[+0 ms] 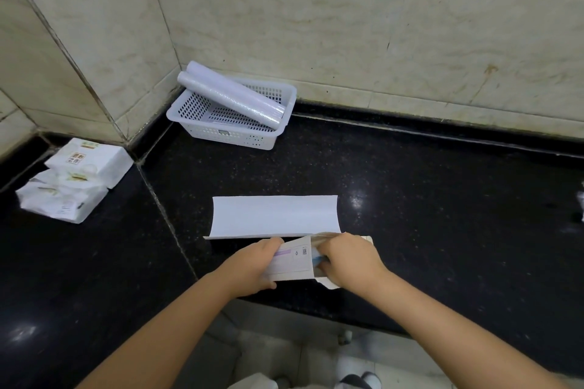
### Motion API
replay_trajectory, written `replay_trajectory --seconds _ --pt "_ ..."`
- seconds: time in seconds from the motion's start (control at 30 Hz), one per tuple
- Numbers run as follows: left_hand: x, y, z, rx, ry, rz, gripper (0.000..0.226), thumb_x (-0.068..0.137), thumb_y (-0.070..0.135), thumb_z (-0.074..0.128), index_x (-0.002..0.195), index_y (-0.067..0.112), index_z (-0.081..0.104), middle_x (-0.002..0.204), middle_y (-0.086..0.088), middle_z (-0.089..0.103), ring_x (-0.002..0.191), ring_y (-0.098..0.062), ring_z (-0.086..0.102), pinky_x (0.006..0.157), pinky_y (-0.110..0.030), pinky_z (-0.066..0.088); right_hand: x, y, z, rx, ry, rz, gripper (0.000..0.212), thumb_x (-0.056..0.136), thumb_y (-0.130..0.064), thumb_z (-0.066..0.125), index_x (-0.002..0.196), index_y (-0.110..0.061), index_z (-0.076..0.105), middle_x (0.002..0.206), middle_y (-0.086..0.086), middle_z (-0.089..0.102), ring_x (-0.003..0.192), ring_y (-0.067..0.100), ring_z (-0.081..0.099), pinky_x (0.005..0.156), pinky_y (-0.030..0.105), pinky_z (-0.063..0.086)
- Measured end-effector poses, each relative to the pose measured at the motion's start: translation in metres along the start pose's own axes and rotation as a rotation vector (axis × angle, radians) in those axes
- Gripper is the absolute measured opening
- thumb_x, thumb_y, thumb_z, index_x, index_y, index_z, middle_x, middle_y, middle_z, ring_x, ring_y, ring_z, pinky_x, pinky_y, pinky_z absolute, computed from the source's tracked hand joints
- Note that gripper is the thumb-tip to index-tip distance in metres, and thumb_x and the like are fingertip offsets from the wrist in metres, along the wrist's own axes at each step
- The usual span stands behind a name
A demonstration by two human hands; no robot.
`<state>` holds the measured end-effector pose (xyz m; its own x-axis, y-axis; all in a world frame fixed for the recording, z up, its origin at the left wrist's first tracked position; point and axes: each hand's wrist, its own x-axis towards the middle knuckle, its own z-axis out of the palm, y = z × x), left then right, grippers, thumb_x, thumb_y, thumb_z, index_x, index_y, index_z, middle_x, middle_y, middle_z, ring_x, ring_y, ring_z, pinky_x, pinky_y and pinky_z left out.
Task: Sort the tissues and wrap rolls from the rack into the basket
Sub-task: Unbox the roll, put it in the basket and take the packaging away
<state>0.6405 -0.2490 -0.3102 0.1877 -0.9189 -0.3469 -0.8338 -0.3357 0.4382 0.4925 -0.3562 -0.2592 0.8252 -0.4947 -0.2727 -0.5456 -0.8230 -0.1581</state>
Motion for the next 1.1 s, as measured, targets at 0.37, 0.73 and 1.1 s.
replay_trajectory --seconds 0.37,0.73,1.1 --pt "0.034 0.030 -0.021 0.366 -0.097 -0.043 0.053 0.077 0.038 0.064 0.119 0.018 0.038 0.116 -0.004 0.059 0.104 -0.023 0.057 0.076 -0.031 0.043 -0.050 0.091 -0.063 0.289 0.223 0.226 0.027 0.081 -0.019 0.064 0.061 -0.002 0.061 0.064 -0.006 0.030 0.074 0.017 0.041 0.063 0.025 0.025" --pt "0.064 0.079 -0.008 0.575 -0.122 0.030 0.069 0.079 0.042 0.065 0.135 0.014 0.035 0.136 -0.009 0.048 0.122 -0.028 0.048 0.097 -0.038 0.043 -0.085 0.130 -0.084 0.795 0.600 0.539 0.043 0.083 -0.008 0.064 0.047 -0.017 0.042 0.059 -0.001 0.038 0.051 0.012 0.038 0.048 0.023 0.026" --pt "0.029 0.042 -0.120 0.077 0.215 0.168 0.068 0.076 0.037 0.071 0.136 0.023 0.042 0.137 0.003 0.049 0.129 -0.016 0.043 0.105 -0.028 0.035 0.010 0.048 -0.095 0.595 0.297 -0.161 0.039 0.079 -0.002 0.066 0.049 -0.018 0.049 0.064 -0.009 0.035 0.056 0.004 0.037 0.053 0.010 0.032"
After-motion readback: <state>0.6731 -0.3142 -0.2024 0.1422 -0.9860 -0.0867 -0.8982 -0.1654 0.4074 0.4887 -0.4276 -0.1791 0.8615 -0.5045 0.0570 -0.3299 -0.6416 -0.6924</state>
